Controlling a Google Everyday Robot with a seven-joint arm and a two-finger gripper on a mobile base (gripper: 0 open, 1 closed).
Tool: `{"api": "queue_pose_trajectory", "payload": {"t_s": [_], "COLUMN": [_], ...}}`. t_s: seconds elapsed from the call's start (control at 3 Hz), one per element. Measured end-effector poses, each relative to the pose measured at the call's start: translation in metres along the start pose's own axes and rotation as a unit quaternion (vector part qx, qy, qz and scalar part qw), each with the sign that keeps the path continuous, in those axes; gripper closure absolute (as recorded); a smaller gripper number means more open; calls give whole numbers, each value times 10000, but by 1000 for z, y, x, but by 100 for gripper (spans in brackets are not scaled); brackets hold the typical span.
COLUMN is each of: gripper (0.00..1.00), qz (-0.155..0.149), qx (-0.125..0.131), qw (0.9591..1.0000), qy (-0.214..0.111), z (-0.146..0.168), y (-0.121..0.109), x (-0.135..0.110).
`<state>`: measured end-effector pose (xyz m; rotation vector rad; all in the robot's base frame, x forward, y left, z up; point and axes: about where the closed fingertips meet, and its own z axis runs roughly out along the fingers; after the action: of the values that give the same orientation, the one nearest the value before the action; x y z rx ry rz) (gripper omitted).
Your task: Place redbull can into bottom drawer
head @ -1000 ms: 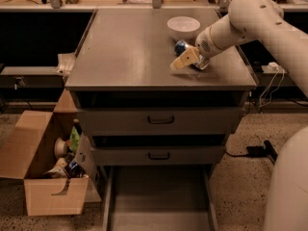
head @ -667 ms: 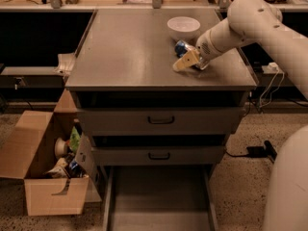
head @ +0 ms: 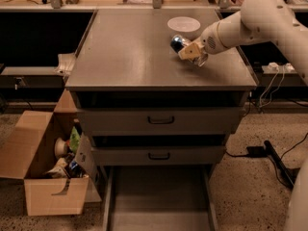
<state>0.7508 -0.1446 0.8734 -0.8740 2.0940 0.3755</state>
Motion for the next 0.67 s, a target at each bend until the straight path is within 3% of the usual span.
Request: {"api": "queue_pose_trajectory", "payload": {"t_s": [0.33,0.67], "gripper": [94,100], "qz": [-125,-437], "qx": [-235,-722], "qw": [9989,9945], "qy": [-385,-617], "z": [-13,-9], "y": [13,26], "x": [-17,-37]}}
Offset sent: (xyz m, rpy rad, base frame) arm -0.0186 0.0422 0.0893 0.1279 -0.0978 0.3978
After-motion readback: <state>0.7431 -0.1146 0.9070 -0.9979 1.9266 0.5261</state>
